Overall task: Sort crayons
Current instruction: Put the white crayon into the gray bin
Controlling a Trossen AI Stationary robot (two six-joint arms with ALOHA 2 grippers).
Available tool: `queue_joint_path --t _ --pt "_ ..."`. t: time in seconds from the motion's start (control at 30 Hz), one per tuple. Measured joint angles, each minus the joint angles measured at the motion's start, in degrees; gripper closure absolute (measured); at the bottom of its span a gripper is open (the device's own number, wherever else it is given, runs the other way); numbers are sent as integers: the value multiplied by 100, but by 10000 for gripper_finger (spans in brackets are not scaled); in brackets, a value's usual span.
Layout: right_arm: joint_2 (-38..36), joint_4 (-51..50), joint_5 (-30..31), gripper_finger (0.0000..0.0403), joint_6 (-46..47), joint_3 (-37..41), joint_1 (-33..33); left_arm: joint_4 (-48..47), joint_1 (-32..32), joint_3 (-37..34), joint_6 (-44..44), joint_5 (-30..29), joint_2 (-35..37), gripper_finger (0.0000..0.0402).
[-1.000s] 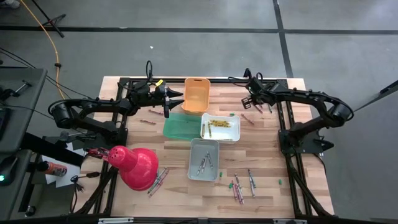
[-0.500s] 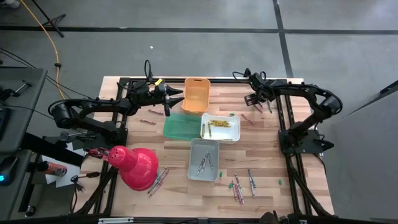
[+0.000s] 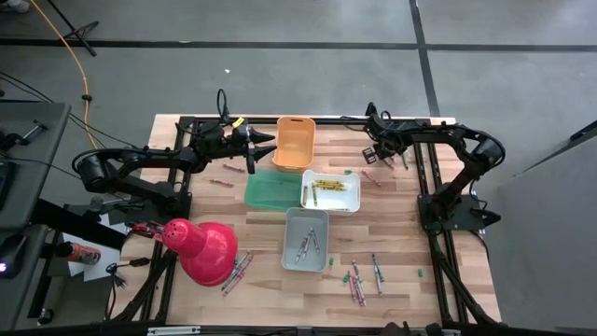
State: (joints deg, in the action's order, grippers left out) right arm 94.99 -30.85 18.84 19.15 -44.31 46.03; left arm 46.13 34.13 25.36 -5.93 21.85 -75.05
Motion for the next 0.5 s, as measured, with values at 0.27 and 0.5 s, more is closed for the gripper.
queue_joint_path --t 0.27,0.5 --pt "171 -24 351 395 29 3 -252 -280 -2 2 -145 13 277 233" --pt "-408 -299 318 402 87 106 -510 -701 0 2 -6 10 742 233"
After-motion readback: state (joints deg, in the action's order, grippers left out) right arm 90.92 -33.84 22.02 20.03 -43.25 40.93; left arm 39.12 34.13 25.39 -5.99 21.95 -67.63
